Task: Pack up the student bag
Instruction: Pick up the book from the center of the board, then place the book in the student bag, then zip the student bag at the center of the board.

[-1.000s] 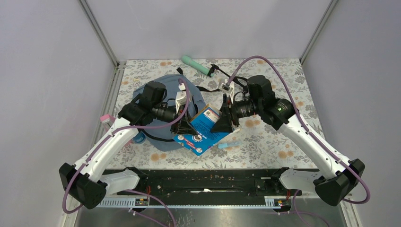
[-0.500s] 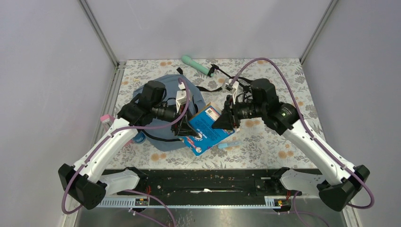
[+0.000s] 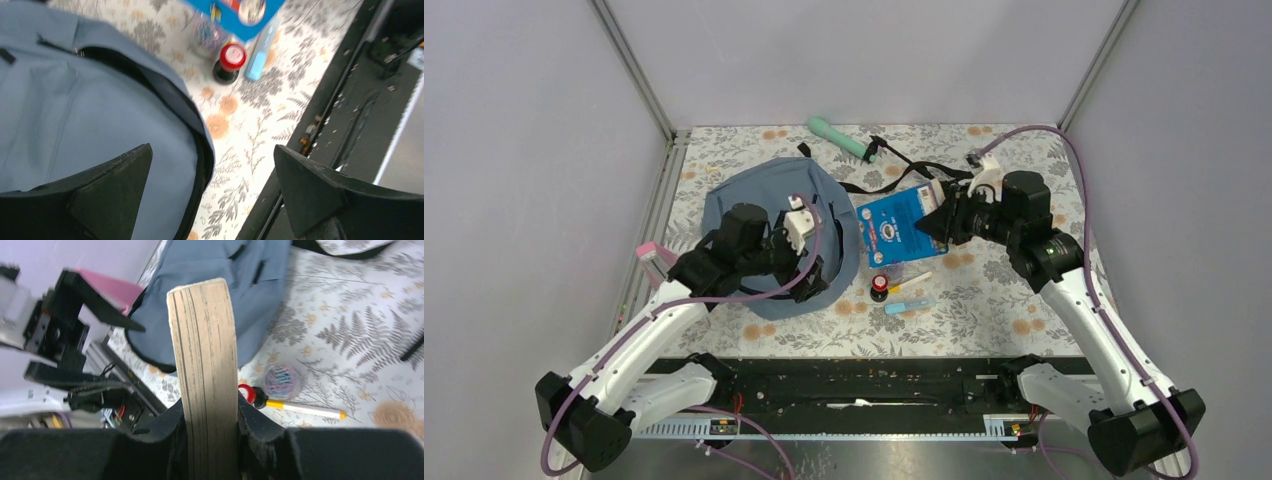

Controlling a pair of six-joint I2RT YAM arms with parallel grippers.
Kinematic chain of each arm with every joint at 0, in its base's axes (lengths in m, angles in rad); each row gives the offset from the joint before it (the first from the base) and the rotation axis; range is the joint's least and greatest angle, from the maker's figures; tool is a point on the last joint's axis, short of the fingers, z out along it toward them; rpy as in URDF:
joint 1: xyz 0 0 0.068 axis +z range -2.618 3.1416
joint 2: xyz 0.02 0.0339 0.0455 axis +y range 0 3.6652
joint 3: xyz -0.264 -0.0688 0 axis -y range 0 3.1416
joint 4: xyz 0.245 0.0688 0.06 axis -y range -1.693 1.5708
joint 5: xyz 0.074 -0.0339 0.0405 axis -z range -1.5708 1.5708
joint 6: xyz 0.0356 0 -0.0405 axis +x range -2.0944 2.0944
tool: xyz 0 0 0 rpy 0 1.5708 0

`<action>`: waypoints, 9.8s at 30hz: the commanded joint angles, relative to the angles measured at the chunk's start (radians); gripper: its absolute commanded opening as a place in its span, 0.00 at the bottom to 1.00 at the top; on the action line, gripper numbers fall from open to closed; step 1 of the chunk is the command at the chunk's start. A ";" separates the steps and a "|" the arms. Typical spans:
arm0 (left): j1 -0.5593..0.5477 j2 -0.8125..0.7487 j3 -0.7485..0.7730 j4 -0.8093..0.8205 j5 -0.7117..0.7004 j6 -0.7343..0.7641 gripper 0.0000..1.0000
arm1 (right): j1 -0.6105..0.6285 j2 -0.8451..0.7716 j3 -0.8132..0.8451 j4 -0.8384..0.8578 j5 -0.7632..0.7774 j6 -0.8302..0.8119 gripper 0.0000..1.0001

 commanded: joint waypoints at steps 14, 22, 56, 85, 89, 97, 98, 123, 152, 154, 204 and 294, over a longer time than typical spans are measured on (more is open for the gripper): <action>-0.117 0.192 0.013 -0.165 -0.439 -0.018 0.89 | -0.244 -0.039 -0.150 0.269 -0.128 0.215 0.00; -0.117 0.095 -0.065 -0.112 -0.535 -0.074 0.84 | -0.274 -0.007 -0.166 0.308 -0.193 0.259 0.00; -0.250 0.231 -0.051 -0.115 -0.700 -0.086 0.73 | -0.291 -0.027 -0.179 0.326 -0.245 0.283 0.00; -0.242 0.125 0.219 0.064 -0.974 -0.071 0.00 | -0.281 -0.120 -0.365 0.408 -0.340 0.493 0.00; -0.188 0.152 0.287 0.087 -0.905 -0.098 0.00 | -0.212 -0.132 -0.408 0.413 -0.302 0.528 0.00; -0.132 0.083 0.168 0.197 -0.809 -0.111 0.00 | 0.022 -0.065 -0.482 0.665 -0.098 0.725 0.00; -0.131 0.079 0.159 0.199 -0.805 -0.108 0.00 | 0.046 -0.059 -0.494 0.697 -0.052 0.753 0.00; -0.129 0.069 0.195 0.134 -0.715 -0.141 0.00 | 0.341 0.197 -0.584 1.216 0.682 1.090 0.00; -0.130 0.094 0.222 0.089 -0.678 -0.163 0.00 | 0.617 0.665 -0.297 1.089 1.007 0.850 0.00; -0.130 0.103 0.225 0.086 -0.670 -0.183 0.00 | 0.625 0.692 -0.257 1.061 1.031 0.808 0.00; -0.130 0.158 0.233 0.062 -0.642 -0.190 0.00 | 0.634 0.493 -0.286 0.848 1.247 0.222 0.80; 0.584 -0.249 -0.103 0.056 -0.641 -0.459 0.99 | 0.750 1.064 0.584 0.346 0.757 0.325 0.50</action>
